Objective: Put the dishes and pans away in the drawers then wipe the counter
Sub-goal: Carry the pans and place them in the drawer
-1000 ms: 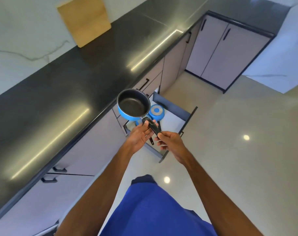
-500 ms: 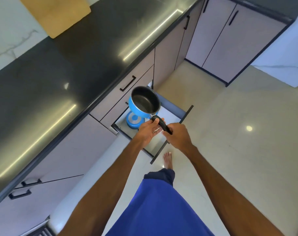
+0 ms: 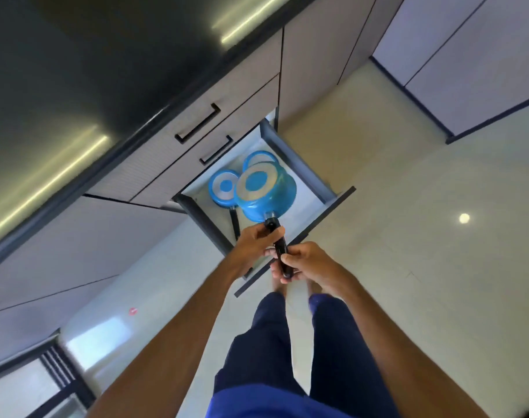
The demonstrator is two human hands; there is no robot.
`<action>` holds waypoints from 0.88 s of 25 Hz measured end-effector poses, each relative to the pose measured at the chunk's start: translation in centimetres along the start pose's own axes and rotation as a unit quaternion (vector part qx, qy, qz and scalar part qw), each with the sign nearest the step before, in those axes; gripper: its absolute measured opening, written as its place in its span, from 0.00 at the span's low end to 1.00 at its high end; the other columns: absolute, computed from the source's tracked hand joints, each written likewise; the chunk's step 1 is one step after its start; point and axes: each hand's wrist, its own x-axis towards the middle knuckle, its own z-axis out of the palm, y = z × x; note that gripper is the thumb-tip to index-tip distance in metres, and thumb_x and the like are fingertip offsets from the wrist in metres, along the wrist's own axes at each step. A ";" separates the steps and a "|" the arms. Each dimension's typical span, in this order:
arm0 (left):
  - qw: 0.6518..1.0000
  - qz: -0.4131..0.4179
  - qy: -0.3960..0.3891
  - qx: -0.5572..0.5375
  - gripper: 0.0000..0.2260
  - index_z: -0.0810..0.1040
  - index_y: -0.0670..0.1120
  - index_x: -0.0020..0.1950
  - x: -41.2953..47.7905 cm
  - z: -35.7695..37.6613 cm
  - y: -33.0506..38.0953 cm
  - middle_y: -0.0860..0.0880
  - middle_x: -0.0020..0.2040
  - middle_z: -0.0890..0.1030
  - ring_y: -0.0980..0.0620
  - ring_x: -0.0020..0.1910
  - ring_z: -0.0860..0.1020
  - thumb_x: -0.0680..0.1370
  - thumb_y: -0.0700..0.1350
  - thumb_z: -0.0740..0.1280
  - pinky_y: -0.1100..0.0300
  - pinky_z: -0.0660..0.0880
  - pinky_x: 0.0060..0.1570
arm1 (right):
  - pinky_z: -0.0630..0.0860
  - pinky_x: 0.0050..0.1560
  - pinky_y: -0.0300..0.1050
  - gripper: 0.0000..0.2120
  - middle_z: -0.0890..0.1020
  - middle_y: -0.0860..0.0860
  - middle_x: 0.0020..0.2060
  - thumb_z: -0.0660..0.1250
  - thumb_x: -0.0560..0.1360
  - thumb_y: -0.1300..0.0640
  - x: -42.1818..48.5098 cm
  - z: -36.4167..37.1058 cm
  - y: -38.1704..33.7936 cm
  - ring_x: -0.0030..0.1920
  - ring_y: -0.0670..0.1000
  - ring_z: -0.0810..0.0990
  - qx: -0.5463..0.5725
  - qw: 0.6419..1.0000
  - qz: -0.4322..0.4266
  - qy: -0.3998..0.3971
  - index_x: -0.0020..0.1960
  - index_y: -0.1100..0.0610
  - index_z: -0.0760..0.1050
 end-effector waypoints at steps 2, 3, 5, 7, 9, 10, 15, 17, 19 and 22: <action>0.998 0.010 0.013 0.061 0.10 0.83 0.41 0.54 3.2 -0.4 -2.0 0.49 0.43 0.84 0.54 0.43 0.82 0.78 0.46 0.74 0.60 0.81 0.47 | 0.83 0.58 0.57 0.12 0.87 0.59 0.50 0.62 0.83 0.66 2.8 -2.3 1.6 0.51 0.57 0.87 -0.013 1.000 0.016 -0.017 0.63 0.63 0.80; 0.995 0.014 0.023 0.093 0.11 0.84 0.41 0.55 4.8 -0.6 -2.9 0.49 0.44 0.85 0.56 0.43 0.81 0.78 0.47 0.74 0.62 0.80 0.46 | 0.83 0.58 0.56 0.12 0.87 0.58 0.50 0.64 0.82 0.66 4.3 -3.3 2.2 0.53 0.58 0.87 -0.021 0.999 0.021 -0.016 0.64 0.62 0.80; 0.988 0.021 0.046 0.144 0.08 0.86 0.45 0.52 8.7 -0.4 -4.7 0.51 0.43 0.86 0.59 0.42 0.81 0.76 0.47 0.76 0.65 0.78 0.45 | 0.84 0.56 0.54 0.12 0.88 0.56 0.50 0.72 0.78 0.63 7.9 -5.6 3.3 0.54 0.59 0.87 -0.046 0.998 0.033 0.009 0.62 0.61 0.81; 0.978 0.024 0.061 0.200 0.06 0.87 0.49 0.48 13.0 0.2 -6.3 0.54 0.41 0.86 0.57 0.43 0.83 0.75 0.51 0.77 0.61 0.79 0.49 | 0.85 0.52 0.47 0.16 0.88 0.53 0.46 0.80 0.72 0.55 12.0 -7.5 4.1 0.47 0.53 0.88 -0.115 0.991 0.035 0.054 0.57 0.58 0.82; 0.965 0.024 0.077 0.250 0.09 0.87 0.51 0.44 17.5 1.1 -7.5 0.56 0.40 0.86 0.57 0.42 0.83 0.72 0.55 0.77 0.59 0.78 0.50 | 0.78 0.41 0.27 0.13 0.88 0.48 0.41 0.79 0.71 0.48 16.2 -9.2 4.7 0.39 0.44 0.85 -0.252 0.960 0.013 0.120 0.51 0.53 0.85; 0.960 0.025 0.090 0.264 0.11 0.87 0.49 0.44 19.6 1.6 -7.9 0.54 0.39 0.86 0.59 0.39 0.82 0.72 0.56 0.77 0.59 0.78 0.47 | 0.73 0.37 0.24 0.08 0.87 0.46 0.41 0.76 0.73 0.48 18.2 -10.0 4.8 0.37 0.42 0.82 -0.306 0.941 0.010 0.142 0.48 0.50 0.85; 0.956 -0.040 0.104 0.271 0.12 0.85 0.46 0.58 30.4 1.7 -10.6 0.52 0.50 0.85 0.59 0.44 0.80 0.77 0.49 0.74 0.78 0.71 0.37 | 0.82 0.60 0.57 0.16 0.83 0.60 0.58 0.75 0.73 0.62 31.0 -14.0 6.7 0.61 0.61 0.82 -0.210 0.955 0.149 0.151 0.60 0.60 0.79; 0.955 -0.056 0.109 0.272 0.12 0.84 0.44 0.60 33.4 0.5 -12.8 0.49 0.55 0.85 0.55 0.49 0.81 0.80 0.48 0.71 0.76 0.73 0.40 | 0.81 0.58 0.64 0.22 0.81 0.62 0.62 0.75 0.72 0.67 34.9 -15.0 7.7 0.61 0.63 0.82 -0.136 0.956 0.216 0.144 0.64 0.61 0.74; 0.944 -0.058 0.136 0.294 0.12 0.84 0.42 0.60 35.4 -1.2 -15.1 0.47 0.56 0.85 0.50 0.51 0.83 0.81 0.47 0.67 0.64 0.78 0.52 | 0.83 0.53 0.64 0.24 0.81 0.63 0.63 0.74 0.73 0.69 38.6 -15.4 9.9 0.60 0.65 0.83 -0.150 0.951 0.230 0.142 0.67 0.64 0.72; 0.939 -0.084 0.147 0.299 0.12 0.84 0.43 0.58 36.4 -3.3 -18.1 0.44 0.56 0.85 0.45 0.52 0.84 0.81 0.46 0.65 0.51 0.79 0.59 | 0.84 0.49 0.65 0.23 0.81 0.63 0.61 0.73 0.74 0.67 42.2 -14.9 12.2 0.57 0.66 0.84 -0.172 0.945 0.207 0.187 0.67 0.66 0.72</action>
